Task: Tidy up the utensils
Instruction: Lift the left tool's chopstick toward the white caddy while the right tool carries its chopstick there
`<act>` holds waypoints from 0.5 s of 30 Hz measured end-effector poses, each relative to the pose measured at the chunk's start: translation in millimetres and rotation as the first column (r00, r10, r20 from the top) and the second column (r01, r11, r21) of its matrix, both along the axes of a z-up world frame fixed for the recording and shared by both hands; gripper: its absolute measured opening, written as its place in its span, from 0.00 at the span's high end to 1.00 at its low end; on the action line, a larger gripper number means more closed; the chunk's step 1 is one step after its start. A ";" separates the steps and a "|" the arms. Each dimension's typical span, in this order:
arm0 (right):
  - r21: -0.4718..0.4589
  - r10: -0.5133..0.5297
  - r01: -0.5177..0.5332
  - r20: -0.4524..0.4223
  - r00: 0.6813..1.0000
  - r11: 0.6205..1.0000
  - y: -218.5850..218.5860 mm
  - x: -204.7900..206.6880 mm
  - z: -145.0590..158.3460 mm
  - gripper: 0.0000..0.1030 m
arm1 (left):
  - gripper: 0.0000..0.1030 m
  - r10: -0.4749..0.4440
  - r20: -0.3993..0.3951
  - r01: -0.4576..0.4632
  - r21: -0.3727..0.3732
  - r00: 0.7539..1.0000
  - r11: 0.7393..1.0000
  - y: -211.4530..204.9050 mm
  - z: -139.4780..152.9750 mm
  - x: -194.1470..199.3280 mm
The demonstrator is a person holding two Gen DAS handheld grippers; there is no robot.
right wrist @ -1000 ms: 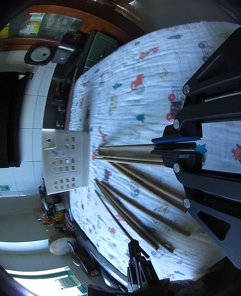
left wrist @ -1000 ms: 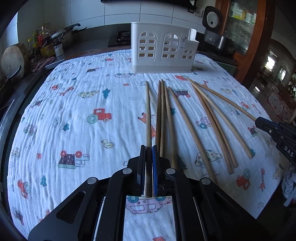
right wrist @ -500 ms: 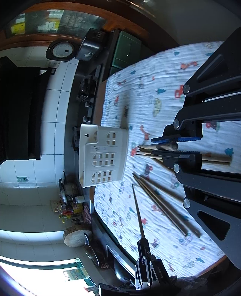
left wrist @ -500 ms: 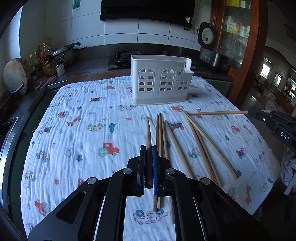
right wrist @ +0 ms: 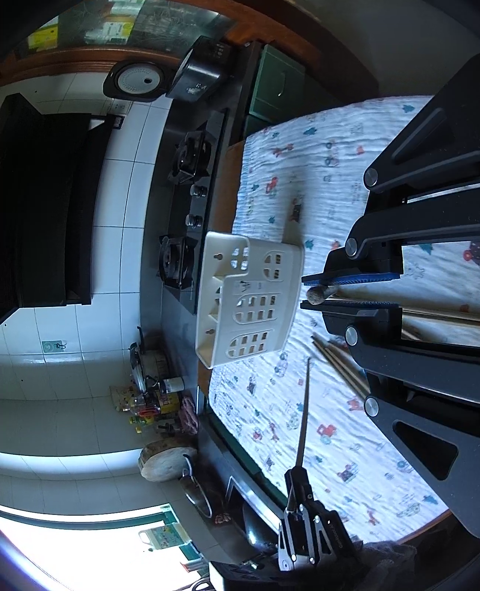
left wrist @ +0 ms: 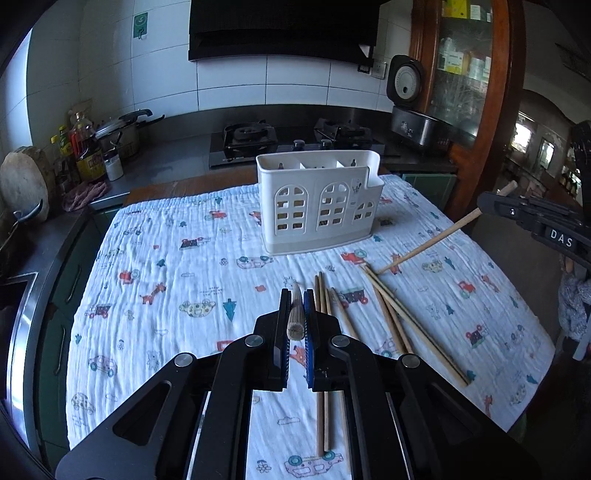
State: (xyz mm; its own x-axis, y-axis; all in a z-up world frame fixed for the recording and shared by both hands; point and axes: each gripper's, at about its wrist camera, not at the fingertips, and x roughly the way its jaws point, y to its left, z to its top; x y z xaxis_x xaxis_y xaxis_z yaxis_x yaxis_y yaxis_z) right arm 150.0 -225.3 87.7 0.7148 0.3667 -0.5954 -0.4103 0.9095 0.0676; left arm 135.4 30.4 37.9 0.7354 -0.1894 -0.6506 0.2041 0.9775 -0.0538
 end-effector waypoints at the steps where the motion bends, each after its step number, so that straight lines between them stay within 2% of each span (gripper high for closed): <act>1: 0.011 0.009 -0.008 -0.012 1.000 1.000 -1.0 6.2 6.5 0.93 | 0.95 -0.006 0.003 0.006 0.002 1.000 1.000 -0.7 4.5 3.2; 7: 0.017 0.011 -0.011 0.002 1.000 1.000 -8.0 33.8 51.3 0.93 | 0.95 -0.046 0.025 0.045 0.022 0.999 0.999 -5.7 36.5 20.8; 10: 0.020 -0.005 0.005 0.017 1.000 1.000 -9.9 50.7 72.9 0.93 | 0.95 -0.064 0.047 0.064 0.003 0.997 0.998 -7.5 59.3 29.4; 15: 0.031 -0.031 0.029 0.067 0.997 0.999 -7.3 75.5 104.8 0.93 | 0.95 -0.077 0.139 0.077 0.009 0.987 0.997 -12.8 109.5 42.0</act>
